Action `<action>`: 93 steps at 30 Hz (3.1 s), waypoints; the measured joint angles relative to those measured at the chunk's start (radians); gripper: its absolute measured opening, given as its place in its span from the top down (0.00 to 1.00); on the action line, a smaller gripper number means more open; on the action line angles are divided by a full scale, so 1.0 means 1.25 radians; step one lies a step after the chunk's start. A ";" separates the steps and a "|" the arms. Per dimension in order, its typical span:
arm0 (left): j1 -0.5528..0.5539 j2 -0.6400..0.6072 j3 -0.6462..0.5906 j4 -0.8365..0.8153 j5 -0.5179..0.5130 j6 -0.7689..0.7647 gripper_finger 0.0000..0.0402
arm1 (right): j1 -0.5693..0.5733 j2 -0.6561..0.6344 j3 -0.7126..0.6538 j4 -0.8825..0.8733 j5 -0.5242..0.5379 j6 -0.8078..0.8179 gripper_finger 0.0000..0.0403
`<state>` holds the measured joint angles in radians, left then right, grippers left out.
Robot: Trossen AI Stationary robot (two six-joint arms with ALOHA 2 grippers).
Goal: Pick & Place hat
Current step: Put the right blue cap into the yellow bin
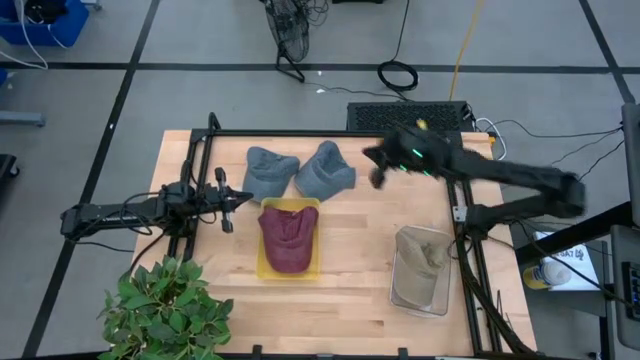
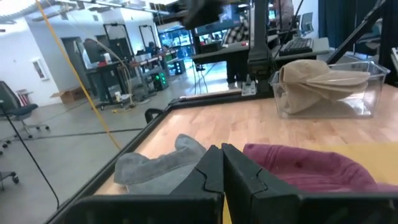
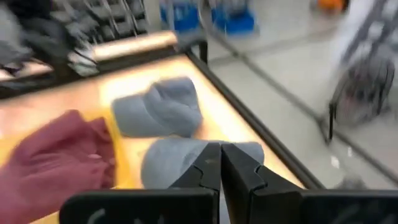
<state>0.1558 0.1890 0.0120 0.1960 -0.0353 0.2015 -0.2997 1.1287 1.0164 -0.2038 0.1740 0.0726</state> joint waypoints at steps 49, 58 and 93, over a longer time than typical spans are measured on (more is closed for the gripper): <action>0.000 0.000 0.000 -0.006 -0.030 0.026 0.99 | -0.089 0.684 0.421 -0.166 -0.200 0.018 0.48; 0.000 0.000 0.000 -0.003 -0.030 0.042 0.99 | -0.081 0.685 0.421 -0.169 -0.157 0.026 0.48; 0.000 0.000 0.000 -0.010 -0.032 0.017 0.99 | -0.095 0.710 0.419 -0.157 -0.223 -0.086 0.98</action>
<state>0.1556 0.1894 0.0120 0.1833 -0.0755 0.2224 -0.4185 2.0164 1.5406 -0.4002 -0.1048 -0.0353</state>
